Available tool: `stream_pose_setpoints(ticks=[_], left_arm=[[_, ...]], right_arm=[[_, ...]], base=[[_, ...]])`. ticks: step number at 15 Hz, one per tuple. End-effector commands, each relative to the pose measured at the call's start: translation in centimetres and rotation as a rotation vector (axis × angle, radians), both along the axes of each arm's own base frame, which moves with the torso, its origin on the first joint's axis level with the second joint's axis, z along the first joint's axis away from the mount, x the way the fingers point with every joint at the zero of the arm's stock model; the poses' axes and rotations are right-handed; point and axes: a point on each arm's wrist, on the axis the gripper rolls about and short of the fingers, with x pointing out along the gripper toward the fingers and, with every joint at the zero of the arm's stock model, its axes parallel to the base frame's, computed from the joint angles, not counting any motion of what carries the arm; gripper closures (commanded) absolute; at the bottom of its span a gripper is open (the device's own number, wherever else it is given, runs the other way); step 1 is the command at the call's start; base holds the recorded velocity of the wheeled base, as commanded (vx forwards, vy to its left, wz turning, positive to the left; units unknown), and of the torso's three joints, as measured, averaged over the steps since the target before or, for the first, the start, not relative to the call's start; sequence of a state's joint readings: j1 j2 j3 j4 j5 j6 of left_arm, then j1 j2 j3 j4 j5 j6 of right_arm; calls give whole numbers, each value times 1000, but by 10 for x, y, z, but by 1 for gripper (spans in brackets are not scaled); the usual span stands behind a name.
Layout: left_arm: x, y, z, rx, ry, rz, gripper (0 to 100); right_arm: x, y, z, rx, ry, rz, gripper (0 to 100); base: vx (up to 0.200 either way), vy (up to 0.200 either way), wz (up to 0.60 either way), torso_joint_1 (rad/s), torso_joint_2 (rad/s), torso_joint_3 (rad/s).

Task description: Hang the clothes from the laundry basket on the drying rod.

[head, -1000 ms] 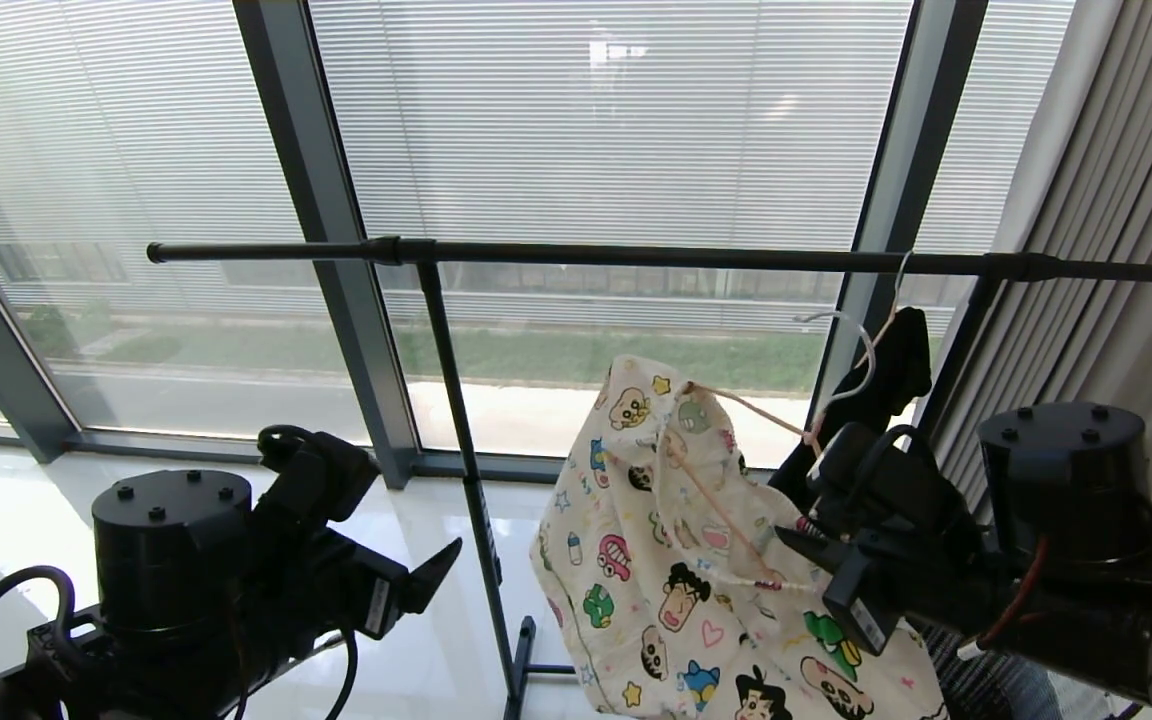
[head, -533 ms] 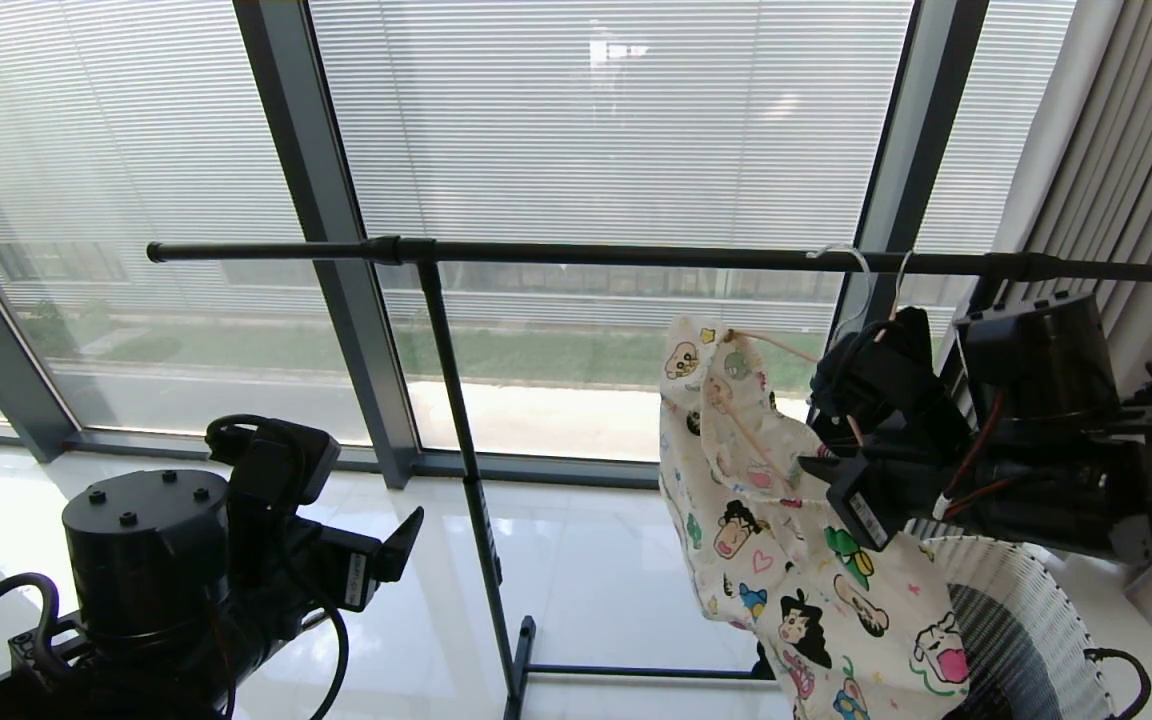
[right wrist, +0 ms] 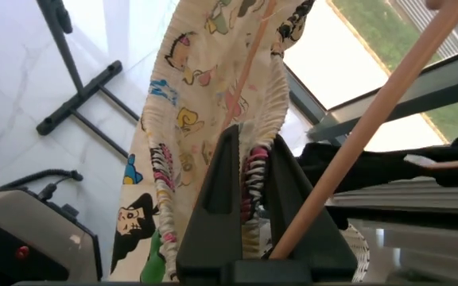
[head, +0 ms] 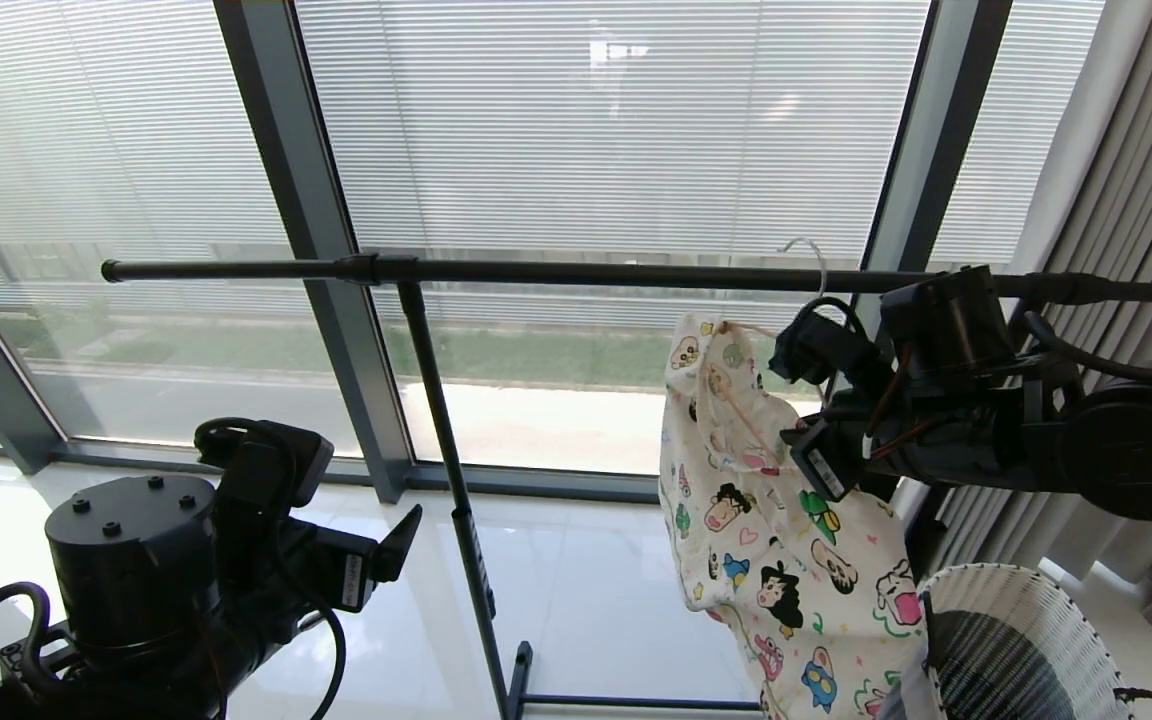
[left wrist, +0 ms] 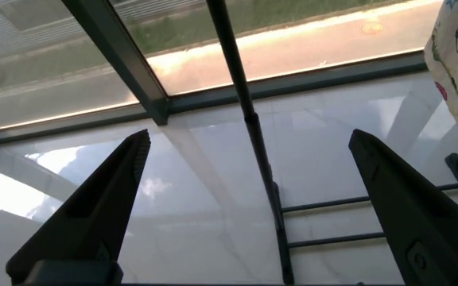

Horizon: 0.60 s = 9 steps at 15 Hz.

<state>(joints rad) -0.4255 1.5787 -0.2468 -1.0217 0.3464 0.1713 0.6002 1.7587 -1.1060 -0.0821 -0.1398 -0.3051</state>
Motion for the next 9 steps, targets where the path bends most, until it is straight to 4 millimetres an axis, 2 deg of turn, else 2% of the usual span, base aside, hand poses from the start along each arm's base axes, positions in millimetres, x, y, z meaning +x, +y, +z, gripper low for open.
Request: stream_pose_setpoints(ticks=[1, 5, 9], left_arm=[[0, 0, 0, 1, 1, -1, 0], [0, -1, 1, 1, -13, -4, 0], [-2, 1, 6, -2, -36, -4, 0]], right_arm=[[3, 2, -6, -10, 15, 0, 100], [8, 3, -12, -19, 30, -6, 100], [26, 3, -18, -22, 33, -34, 100]], base=[[200, 0, 0, 2, 2, -2], [0, 0, 0, 0, 0, 0], [0, 0, 0, 0, 0, 0]])
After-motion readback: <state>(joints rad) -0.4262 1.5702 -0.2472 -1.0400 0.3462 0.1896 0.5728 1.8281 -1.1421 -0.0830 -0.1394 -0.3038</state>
